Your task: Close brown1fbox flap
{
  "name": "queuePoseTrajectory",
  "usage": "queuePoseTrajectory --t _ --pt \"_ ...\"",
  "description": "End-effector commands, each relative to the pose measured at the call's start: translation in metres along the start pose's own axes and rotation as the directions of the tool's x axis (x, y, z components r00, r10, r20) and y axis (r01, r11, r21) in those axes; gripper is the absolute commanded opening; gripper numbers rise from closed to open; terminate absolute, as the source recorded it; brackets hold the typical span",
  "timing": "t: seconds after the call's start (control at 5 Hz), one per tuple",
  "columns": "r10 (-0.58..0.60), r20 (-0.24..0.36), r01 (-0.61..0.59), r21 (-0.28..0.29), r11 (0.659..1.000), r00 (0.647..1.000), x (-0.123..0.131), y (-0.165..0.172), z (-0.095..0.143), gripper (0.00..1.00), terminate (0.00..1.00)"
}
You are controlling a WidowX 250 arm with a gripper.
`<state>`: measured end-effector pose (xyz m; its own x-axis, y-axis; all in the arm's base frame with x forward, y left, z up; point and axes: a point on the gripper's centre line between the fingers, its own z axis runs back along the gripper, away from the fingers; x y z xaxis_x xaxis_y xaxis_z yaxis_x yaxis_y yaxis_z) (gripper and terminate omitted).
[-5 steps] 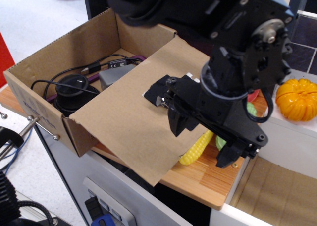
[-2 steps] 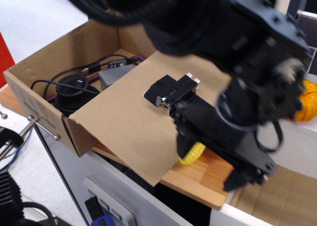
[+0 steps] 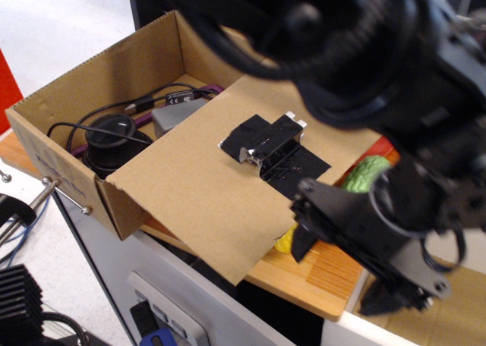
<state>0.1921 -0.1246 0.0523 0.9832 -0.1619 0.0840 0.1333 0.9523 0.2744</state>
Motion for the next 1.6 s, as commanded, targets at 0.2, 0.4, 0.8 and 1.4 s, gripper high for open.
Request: queuePoseTrajectory --t 0.2,0.4,0.8,1.4 --pt "-0.032 0.052 0.026 0.107 0.994 0.998 -0.002 -0.006 -0.022 1.0 0.0" --pt "-0.047 0.072 0.038 0.119 0.992 0.996 -0.009 0.001 -0.035 1.0 0.0" --pt "-0.164 0.035 0.149 0.275 0.95 0.986 -0.009 0.015 -0.032 1.0 0.0" --pt "-0.258 -0.06 0.263 0.353 0.898 0.964 -0.004 0.041 0.006 1.0 0.0"
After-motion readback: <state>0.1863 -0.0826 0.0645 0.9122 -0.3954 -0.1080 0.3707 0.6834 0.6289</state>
